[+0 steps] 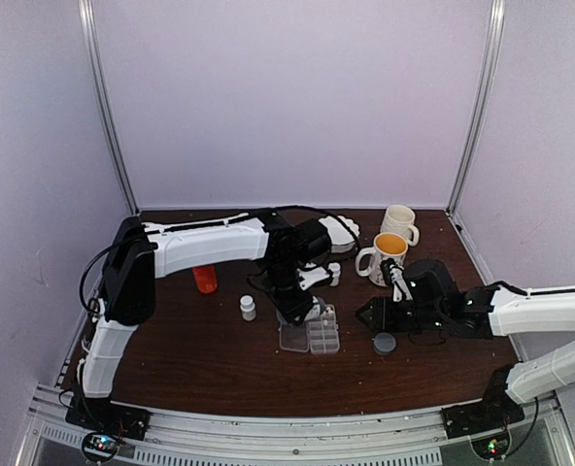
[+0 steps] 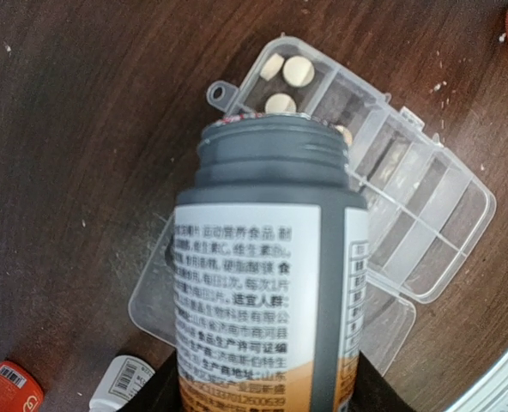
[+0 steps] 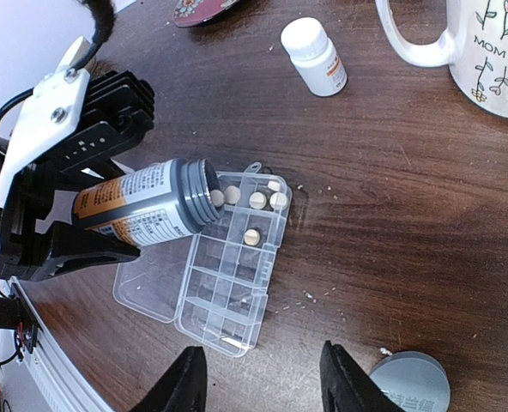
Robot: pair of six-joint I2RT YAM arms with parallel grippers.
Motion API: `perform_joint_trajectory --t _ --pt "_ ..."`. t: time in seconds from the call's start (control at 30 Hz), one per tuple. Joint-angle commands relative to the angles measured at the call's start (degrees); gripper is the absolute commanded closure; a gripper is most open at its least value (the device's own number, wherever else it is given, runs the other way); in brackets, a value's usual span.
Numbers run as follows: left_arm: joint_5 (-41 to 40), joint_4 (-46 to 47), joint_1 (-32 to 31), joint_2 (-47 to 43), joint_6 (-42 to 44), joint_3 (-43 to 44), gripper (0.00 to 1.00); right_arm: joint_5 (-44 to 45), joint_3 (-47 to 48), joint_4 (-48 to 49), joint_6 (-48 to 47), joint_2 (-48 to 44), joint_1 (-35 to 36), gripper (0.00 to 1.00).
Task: Sort the pills into containers
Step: Pour the pill into the compartment of the pill container.
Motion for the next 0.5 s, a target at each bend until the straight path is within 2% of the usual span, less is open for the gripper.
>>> perform_joint_trajectory --t 0.0,0.27,0.47 --pt "-3.0 -0.7 0.2 -2.7 -0.8 -1.4 1.00 1.2 0.8 0.0 -0.3 -0.7 0.2 0.54" --pt "-5.0 -0.2 0.2 -4.4 -1.1 -4.1 1.00 0.9 0.4 0.8 -0.1 -0.3 0.2 0.54" --pt "-2.7 1.8 0.3 -5.9 -1.4 -4.9 1.00 0.9 0.7 0.6 -0.4 -0.3 0.2 0.54"
